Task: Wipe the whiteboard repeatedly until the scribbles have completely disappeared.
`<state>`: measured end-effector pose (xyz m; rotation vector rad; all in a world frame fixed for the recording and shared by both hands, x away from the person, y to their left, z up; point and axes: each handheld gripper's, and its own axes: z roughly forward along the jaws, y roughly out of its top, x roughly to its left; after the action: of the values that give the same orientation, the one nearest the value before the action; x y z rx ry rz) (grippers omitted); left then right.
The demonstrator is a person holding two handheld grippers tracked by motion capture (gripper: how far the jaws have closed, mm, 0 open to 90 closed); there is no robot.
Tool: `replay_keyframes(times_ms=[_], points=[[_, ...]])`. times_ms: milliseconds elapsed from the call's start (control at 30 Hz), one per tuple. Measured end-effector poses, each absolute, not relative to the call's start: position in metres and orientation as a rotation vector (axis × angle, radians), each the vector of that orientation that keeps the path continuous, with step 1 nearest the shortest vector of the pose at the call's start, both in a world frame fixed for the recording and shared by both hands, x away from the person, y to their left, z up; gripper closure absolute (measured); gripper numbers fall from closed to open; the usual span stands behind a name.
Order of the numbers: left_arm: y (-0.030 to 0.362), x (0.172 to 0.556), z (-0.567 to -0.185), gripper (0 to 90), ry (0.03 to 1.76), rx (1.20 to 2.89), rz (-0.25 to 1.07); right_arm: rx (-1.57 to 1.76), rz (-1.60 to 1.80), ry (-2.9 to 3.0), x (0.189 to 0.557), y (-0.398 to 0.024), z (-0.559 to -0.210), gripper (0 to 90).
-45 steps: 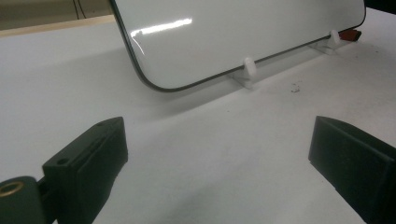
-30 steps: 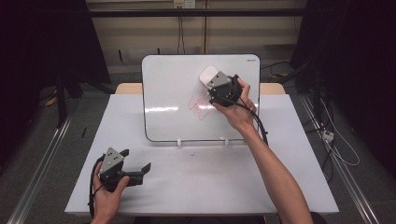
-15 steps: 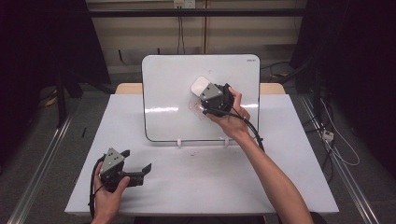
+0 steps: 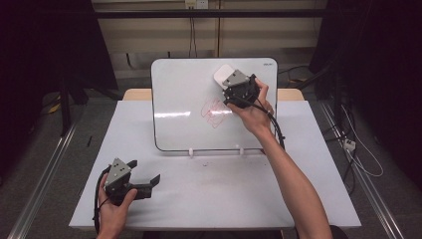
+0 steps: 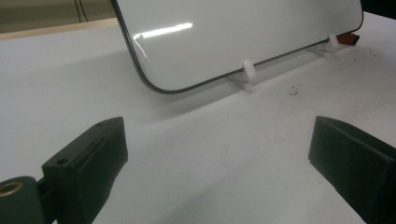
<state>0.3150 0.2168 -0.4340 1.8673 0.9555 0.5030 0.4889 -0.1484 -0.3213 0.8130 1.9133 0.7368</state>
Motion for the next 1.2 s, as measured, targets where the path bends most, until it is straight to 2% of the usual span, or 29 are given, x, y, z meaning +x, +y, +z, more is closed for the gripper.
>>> replay_keyframes(times_ms=[333, 933, 1200], points=[[0.215, 0.316, -0.435, 4.5, 0.955, 1.873, 0.500, 0.852, 0.730, 1.867, 0.487, -0.144, -0.323, 31.4], [0.213, 0.316, -0.435, 4.5, 0.954, 1.875, 0.496, 0.722, 0.741, 1.927, 0.461, -0.098, -0.358, 31.4], [0.213, 0.316, -0.435, 4.5, 0.948, 1.878, 0.491, 0.723, 0.758, 1.954, 0.467, -0.106, -0.351, 31.4]])
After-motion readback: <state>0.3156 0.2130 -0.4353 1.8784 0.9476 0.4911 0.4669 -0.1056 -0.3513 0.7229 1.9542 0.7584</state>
